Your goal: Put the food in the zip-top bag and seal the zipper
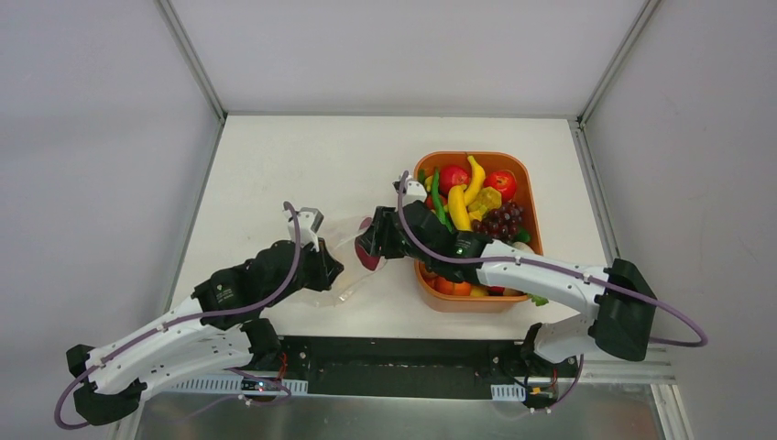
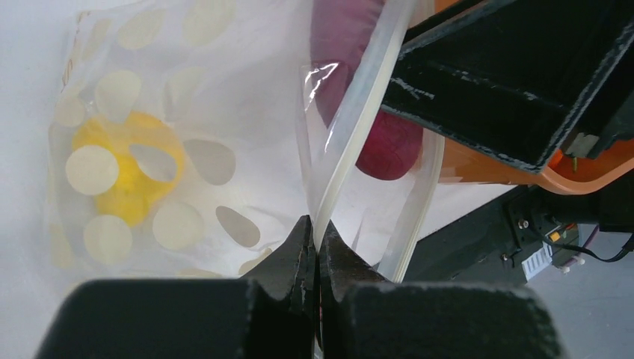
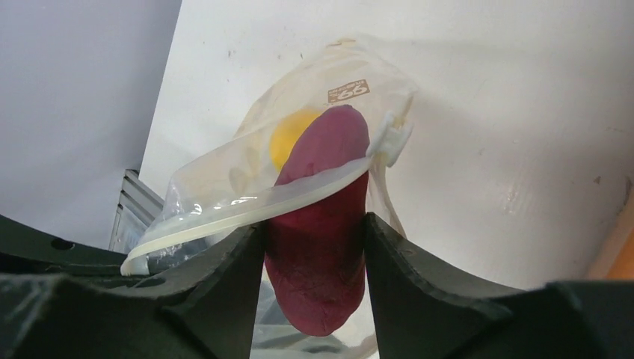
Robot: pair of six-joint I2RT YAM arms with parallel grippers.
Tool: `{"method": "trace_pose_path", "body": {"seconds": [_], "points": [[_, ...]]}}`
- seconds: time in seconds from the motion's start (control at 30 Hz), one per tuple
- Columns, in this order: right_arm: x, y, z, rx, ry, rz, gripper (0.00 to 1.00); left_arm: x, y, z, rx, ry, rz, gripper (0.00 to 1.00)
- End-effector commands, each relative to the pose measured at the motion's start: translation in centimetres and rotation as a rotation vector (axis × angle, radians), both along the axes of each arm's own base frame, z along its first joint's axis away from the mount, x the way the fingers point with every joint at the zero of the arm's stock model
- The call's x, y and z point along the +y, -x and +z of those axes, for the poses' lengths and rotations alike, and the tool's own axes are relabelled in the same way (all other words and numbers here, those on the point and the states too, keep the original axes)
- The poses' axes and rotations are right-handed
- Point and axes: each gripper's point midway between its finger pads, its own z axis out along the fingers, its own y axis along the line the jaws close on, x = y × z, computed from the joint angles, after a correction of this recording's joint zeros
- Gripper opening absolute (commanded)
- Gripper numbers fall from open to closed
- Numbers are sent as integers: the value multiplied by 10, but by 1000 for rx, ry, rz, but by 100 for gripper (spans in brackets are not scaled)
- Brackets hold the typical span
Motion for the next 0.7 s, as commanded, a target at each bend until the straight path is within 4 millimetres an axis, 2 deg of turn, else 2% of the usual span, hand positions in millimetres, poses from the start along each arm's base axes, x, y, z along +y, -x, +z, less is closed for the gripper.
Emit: {"method": "trace_pose_path", "body": {"seconds": [0.0, 0.1, 0.2, 0.33, 0.37, 0.43, 0.6, 0.67], "points": [[19, -13, 26, -83, -55, -11, 58, -3, 0, 22, -20, 47, 1, 0], [26, 1, 28, -77, -63, 97, 69, 5, -3, 25, -32, 42, 41, 0], [22, 14, 41, -92, -113, 152, 78, 13, -7, 32, -64, 68, 86, 0], [7, 35, 79, -146, -246, 220, 81, 26, -11, 35, -98, 67, 136, 0], [0, 42, 92, -165, -283, 237, 81, 29, -12, 33, -97, 52, 144, 0], [-15, 46, 104, -195, -308, 222, 81, 33, -12, 28, -91, 20, 157, 0], [-71, 38, 107, -274, -257, 74, 80, 30, -11, 13, -61, -19, 146, 0], [-93, 37, 101, -277, -209, 19, 78, 28, -11, 9, -57, -15, 139, 0]]}}
